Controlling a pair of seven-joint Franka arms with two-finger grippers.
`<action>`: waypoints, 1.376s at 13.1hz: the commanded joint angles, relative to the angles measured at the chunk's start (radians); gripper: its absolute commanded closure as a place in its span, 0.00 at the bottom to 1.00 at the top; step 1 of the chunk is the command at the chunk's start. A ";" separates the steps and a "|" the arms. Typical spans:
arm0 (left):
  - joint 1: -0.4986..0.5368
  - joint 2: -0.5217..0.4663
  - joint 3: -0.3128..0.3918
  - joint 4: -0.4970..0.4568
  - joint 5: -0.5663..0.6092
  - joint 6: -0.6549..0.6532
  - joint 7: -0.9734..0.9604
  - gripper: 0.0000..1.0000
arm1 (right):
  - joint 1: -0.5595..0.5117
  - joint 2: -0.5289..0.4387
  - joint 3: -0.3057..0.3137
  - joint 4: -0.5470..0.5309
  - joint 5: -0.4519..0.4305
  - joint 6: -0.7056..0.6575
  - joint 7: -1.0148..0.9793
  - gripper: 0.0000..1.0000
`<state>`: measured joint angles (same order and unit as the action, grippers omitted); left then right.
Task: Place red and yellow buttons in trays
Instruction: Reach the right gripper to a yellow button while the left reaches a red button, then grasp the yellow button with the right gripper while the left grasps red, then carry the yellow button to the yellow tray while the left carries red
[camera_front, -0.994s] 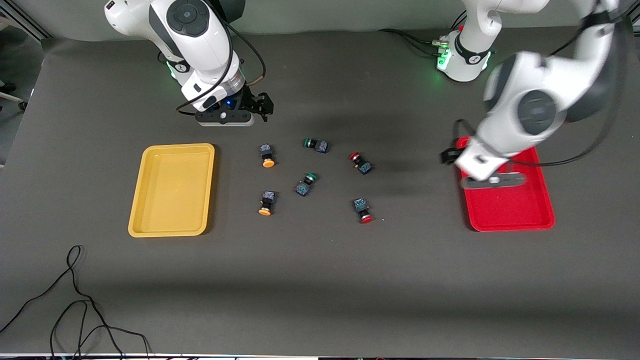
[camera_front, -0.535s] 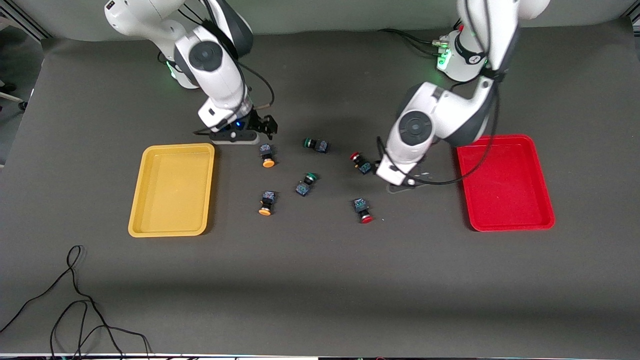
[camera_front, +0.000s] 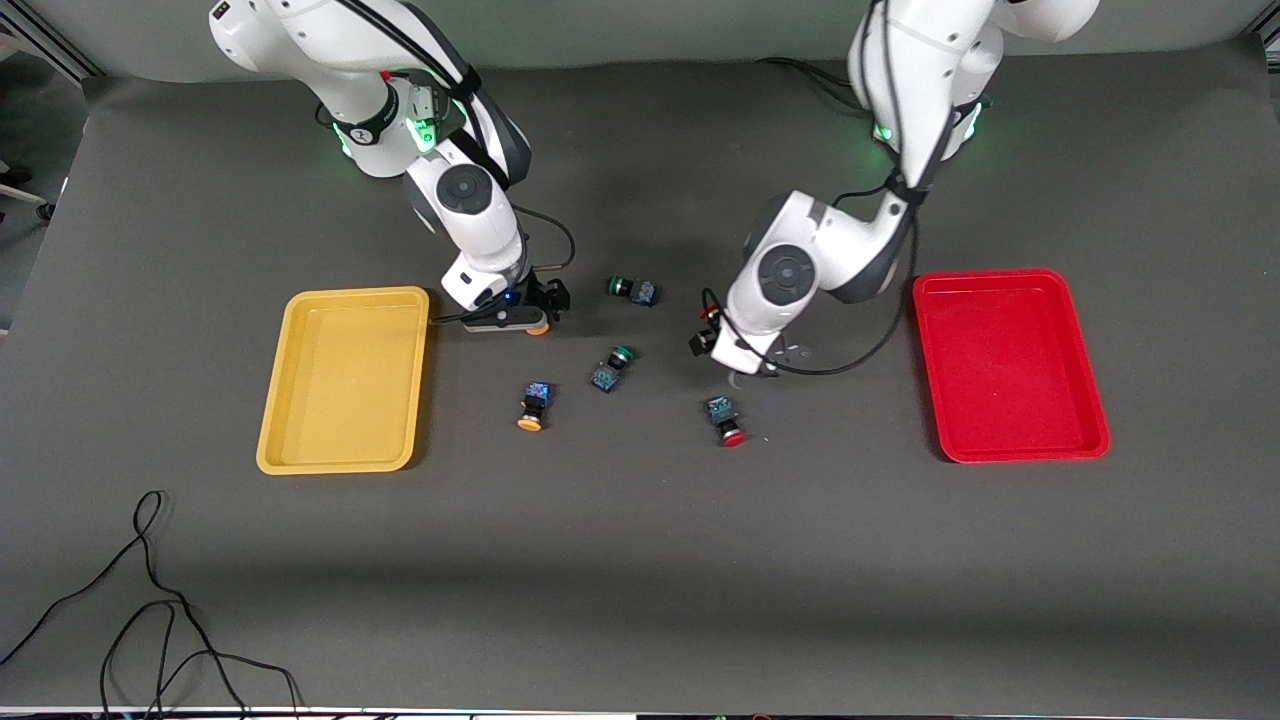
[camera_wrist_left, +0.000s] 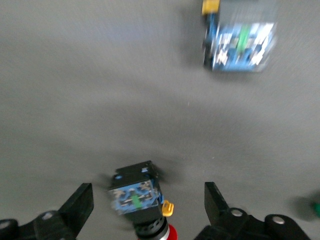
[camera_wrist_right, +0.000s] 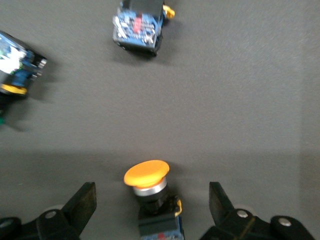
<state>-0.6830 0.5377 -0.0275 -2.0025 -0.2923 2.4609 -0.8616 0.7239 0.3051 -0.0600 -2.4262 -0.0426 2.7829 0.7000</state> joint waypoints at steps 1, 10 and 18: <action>-0.027 0.009 0.009 0.005 -0.013 -0.009 -0.020 0.02 | 0.011 0.018 -0.009 0.013 -0.023 0.027 -0.010 0.09; 0.025 -0.037 0.017 0.028 -0.005 -0.141 0.018 1.00 | 0.008 -0.038 -0.009 0.065 -0.020 -0.096 -0.002 0.93; 0.457 -0.378 0.020 0.025 0.220 -0.713 0.586 1.00 | -0.001 -0.171 -0.183 0.466 0.049 -0.770 -0.184 0.93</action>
<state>-0.3115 0.2431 0.0061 -1.9192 -0.1223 1.8044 -0.3942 0.7219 0.1539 -0.1493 -1.9886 -0.0201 2.0632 0.6398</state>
